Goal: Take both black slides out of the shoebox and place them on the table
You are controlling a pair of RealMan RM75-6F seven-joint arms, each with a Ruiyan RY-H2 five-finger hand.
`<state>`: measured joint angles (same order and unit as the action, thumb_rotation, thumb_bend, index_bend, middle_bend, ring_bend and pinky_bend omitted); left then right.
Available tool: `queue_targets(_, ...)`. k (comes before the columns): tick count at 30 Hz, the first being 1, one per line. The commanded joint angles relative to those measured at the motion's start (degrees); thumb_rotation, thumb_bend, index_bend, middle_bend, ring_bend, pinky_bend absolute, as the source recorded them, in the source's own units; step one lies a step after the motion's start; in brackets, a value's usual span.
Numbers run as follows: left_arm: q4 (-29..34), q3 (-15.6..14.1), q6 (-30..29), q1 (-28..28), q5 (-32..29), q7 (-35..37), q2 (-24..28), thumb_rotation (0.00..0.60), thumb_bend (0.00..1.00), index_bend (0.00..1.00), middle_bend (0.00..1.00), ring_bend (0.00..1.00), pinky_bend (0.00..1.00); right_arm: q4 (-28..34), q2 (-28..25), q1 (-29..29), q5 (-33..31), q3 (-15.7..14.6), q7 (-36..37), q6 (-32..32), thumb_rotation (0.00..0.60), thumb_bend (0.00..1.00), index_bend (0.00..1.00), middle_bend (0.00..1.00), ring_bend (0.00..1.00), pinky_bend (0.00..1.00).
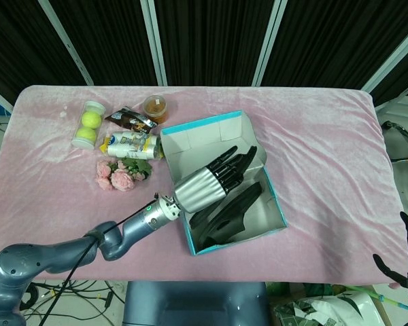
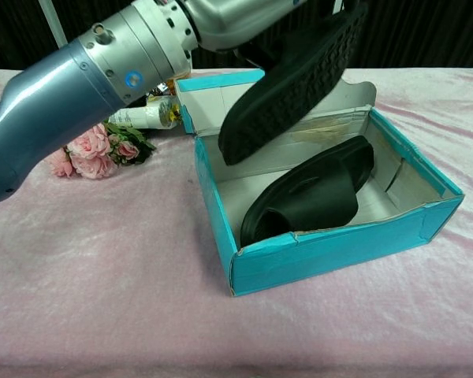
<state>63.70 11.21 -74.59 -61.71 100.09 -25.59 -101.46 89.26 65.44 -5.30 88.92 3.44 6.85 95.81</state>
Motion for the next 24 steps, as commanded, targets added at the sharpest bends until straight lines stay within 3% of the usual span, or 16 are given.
queue_targets(1, 5.25, 0.61, -3.80, 2.73, 0.12, 0.26, 3.23, 0.600, 0.38, 0.30, 0.40, 0.12, 0.06, 0.03, -0.06, 0.17, -0.02, 0.11, -0.01, -0.19, 0.600, 0.11, 0.00, 0.00, 0.00, 0.16)
queue_targets(8, 15.28, -1.53, -8.77, 9.02, 0.41, -3.05, 9.47, 0.600, 0.38, 0.29, 0.40, 0.12, 0.06, -0.03, -0.29, 0.62, -0.01, 0.38, 0.10, -0.57, 0.600, 0.11, 0.00, 0.00, 0.00, 0.16)
queue_targets(14, 24.90, -7.74, -11.89, 17.98, -0.65, -6.83, 15.77, 0.600, 0.38, 0.29, 0.39, 0.12, 0.06, -0.22, -0.35, 1.52, 0.09, 0.66, 0.24, -1.56, 0.600, 0.11, 0.00, 0.00, 0.00, 0.16)
queue_targets(19, 28.89, -12.61, -14.35, 25.01, -1.83, -9.58, 19.18, 0.600, 0.38, 0.29, 0.39, 0.12, 0.05, -0.18, -0.22, 2.24, 0.63, 0.79, 0.07, -2.00, 0.600, 0.11, 0.00, 0.00, 0.00, 0.16)
queue_targets(24, 28.10, -15.44, -14.97, 30.10, -3.40, -9.54, 20.15, 0.600, 0.38, 0.29, 0.39, 0.12, 0.05, -0.21, -0.09, 2.75, 0.81, 0.82, -0.03, -2.43, 0.600, 0.11, 0.00, 0.00, 0.00, 0.16)
